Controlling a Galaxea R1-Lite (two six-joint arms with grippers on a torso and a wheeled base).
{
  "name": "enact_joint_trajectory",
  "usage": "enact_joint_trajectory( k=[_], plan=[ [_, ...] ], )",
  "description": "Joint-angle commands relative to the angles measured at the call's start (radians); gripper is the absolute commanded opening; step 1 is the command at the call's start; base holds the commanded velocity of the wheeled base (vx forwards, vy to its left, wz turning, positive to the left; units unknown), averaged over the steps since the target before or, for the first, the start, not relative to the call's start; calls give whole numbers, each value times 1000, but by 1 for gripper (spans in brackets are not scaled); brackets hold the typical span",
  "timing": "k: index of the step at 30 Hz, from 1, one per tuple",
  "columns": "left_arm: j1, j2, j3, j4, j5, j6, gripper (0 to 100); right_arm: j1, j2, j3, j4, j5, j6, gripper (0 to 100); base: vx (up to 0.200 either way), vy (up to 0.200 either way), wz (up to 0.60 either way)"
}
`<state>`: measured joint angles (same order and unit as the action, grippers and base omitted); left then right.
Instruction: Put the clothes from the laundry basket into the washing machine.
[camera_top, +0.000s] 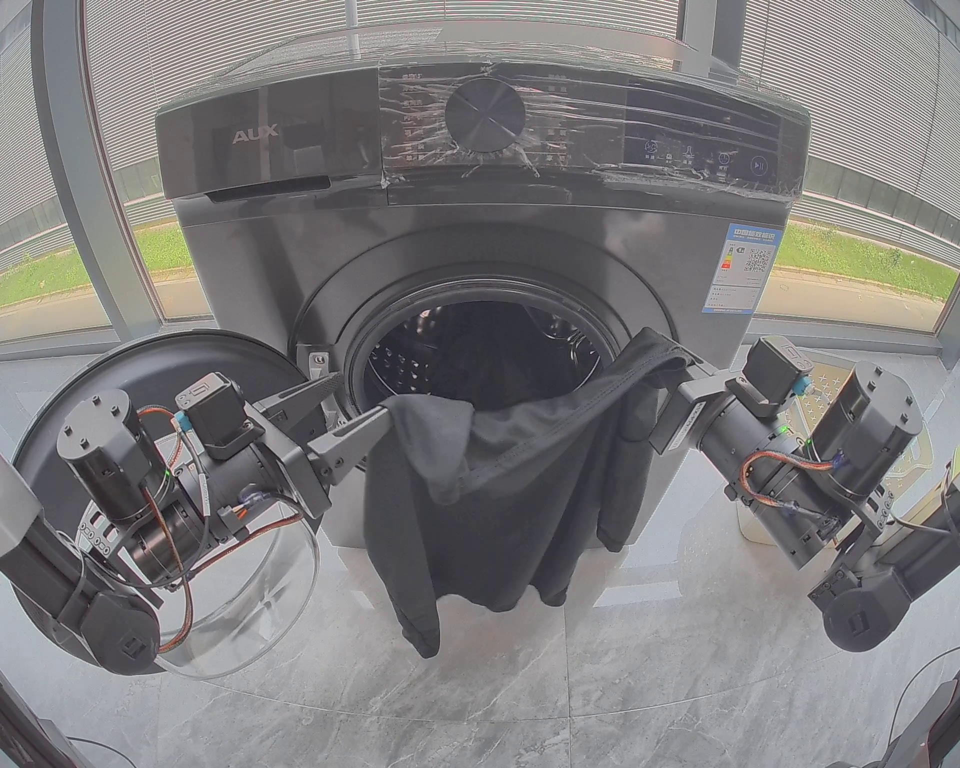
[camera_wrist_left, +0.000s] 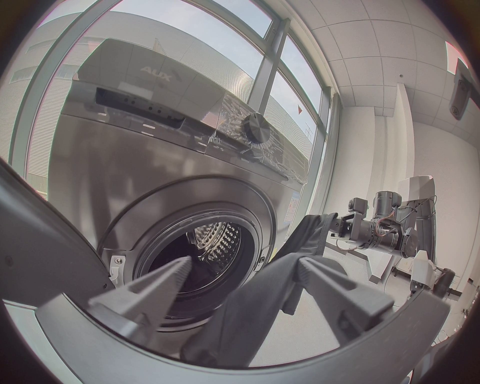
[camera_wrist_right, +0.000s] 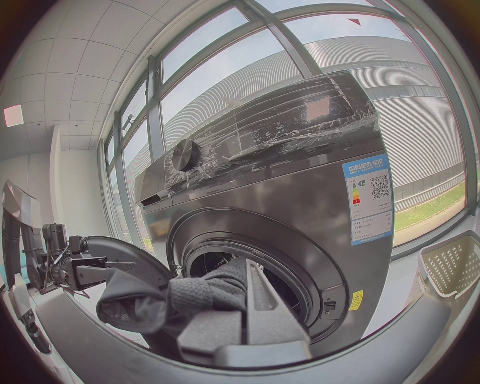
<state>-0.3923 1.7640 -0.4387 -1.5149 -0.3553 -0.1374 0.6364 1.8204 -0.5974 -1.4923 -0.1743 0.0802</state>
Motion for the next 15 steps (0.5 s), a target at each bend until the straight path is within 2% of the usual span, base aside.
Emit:
enact_joint_trajectory(
  k=[1,12,15],
  plan=[
    [4,29,14,1,-1,-1,100,0,2,-2,0,-1,1,0,0,0,0],
    [3,83,52,1,1,15,100,0,7,-7,1,-4,1,0,0,0,0],
    [-3,112,69,-1,1,18,100,20,8,-10,3,-5,1,0,0,0,0]
  ],
)
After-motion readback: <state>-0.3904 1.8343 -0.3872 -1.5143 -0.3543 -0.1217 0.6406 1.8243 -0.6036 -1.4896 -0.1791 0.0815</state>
